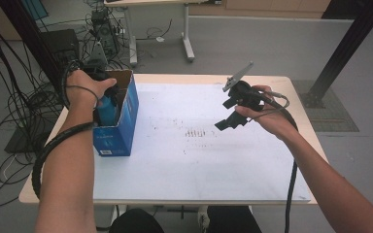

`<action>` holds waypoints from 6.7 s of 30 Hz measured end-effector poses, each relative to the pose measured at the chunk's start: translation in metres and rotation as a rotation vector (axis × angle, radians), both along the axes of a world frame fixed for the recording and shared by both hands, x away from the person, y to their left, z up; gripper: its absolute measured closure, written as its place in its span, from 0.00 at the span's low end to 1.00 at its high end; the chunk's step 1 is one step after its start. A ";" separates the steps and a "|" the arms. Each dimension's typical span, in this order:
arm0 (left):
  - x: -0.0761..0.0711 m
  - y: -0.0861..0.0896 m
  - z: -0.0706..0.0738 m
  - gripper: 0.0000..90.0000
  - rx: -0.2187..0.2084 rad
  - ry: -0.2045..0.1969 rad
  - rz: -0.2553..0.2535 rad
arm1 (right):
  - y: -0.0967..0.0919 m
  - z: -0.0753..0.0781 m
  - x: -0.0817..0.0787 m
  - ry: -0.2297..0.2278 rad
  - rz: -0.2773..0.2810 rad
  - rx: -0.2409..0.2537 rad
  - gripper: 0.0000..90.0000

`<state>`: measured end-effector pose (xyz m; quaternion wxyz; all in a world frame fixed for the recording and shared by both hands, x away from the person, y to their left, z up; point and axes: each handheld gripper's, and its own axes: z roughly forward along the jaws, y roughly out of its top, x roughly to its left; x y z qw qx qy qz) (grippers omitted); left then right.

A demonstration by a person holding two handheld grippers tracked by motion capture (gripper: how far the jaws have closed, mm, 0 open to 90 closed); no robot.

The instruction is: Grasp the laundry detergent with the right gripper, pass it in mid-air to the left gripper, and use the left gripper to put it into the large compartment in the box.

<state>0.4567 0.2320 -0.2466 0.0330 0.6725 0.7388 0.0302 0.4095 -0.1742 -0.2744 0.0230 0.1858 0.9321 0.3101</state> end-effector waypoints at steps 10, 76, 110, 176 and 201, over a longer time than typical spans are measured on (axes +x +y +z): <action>-0.003 0.003 -0.024 0.42 -0.008 0.021 0.005 | 0.002 -0.003 0.000 -0.001 0.007 -0.008 0.07; -0.009 0.009 -0.039 0.42 -0.028 0.049 -0.006 | 0.000 -0.005 0.000 -0.001 -0.012 -0.025 0.07; -0.009 0.009 -0.040 0.42 -0.027 0.044 -0.008 | -0.002 -0.002 -0.001 -0.007 -0.017 -0.022 0.07; -0.021 -0.088 0.058 0.19 0.005 -0.127 -0.326 | -0.012 0.018 0.011 -0.009 -0.038 -0.110 0.07; -0.012 -0.127 0.065 0.16 0.009 -0.153 -0.407 | -0.019 0.022 0.022 0.008 -0.054 -0.171 0.08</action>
